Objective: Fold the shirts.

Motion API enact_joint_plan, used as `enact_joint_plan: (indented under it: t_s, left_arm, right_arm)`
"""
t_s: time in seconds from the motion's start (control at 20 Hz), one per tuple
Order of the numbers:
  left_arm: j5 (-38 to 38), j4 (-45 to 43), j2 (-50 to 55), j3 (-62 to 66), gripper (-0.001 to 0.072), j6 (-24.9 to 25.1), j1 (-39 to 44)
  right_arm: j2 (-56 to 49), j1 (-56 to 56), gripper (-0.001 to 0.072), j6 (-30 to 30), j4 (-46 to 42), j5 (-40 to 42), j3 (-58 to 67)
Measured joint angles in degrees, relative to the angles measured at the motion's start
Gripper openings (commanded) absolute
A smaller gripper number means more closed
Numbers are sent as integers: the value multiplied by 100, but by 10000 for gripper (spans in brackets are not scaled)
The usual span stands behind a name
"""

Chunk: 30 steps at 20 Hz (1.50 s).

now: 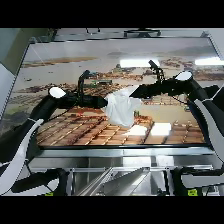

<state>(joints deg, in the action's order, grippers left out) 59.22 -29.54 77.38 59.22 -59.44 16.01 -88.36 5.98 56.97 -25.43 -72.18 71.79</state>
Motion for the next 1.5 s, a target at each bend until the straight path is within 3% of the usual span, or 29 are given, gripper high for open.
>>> enact_joint_plan:
  t_s: [0.25,0.55,0.8,1.2,1.25,1.3,1.35,1.4,1.5]
  left_arm:
    - [216,-44,-686,-302,21,2,-562]
    - [680,-37,-1794,264,21,-2,-1246]
    - [997,-446,-2369,-76,22,-50,-1617]
    - [931,-896,-1547,-1292,21,131,-1657]
    - [914,-925,-1333,-1298,26,173,-1633]
    - [927,-940,-1130,-1246,211,203,-1639]
    - [1023,-953,-922,-1126,499,236,-1683]
    - [1222,-968,-730,-968,712,240,-1759]
    - [1738,-975,-385,-588,708,151,-2006]
  right_arm:
    - [551,-92,16,7,216,-306,63]
    - [1858,-260,16,42,308,-435,192]
    - [2321,-208,17,599,-723,-452,79]
    - [1705,723,19,1001,-1620,415,-1224]
    - [1547,831,76,1014,-1633,555,-1307]
    - [1427,881,324,1016,-1661,656,-1355]
    - [1335,870,480,1019,-1687,702,-1379]
    - [1287,778,483,1023,-1707,688,-1368]
    - [1281,398,484,1038,-1727,446,-1270]
